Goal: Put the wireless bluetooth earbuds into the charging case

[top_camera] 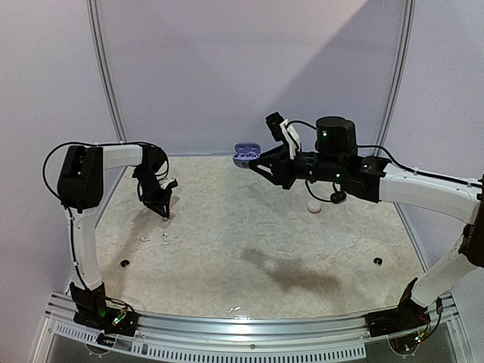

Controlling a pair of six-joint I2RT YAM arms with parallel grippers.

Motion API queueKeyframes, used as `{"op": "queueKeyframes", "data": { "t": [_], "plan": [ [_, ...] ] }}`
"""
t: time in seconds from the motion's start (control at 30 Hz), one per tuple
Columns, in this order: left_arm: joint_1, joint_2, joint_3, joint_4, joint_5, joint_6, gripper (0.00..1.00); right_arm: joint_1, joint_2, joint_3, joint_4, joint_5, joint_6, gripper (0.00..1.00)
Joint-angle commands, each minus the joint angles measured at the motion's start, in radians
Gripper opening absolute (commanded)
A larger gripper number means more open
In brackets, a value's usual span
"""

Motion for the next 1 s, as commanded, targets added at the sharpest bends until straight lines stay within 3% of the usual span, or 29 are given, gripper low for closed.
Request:
{"op": "queueKeyframes", "data": {
  "t": [0.0,0.37,0.6,0.97],
  "plan": [
    [-0.015,-0.04,-0.051,-0.028,0.041,0.02,0.14,-0.003,-0.002,0.009,-0.011,0.0,0.001,0.0],
    [-0.03,-0.057,-0.103,-0.047,0.055,0.028,0.11,-0.003,0.005,0.03,-0.027,-0.004,-0.01,0.0],
    [-0.037,-0.047,-0.117,-0.041,0.051,0.029,0.0,-0.003,0.006,0.033,-0.024,-0.004,-0.013,0.0],
    [-0.05,-0.08,-0.109,-0.02,0.046,0.056,0.0,-0.003,0.012,0.035,-0.026,-0.008,-0.012,0.0]
  ]
}}
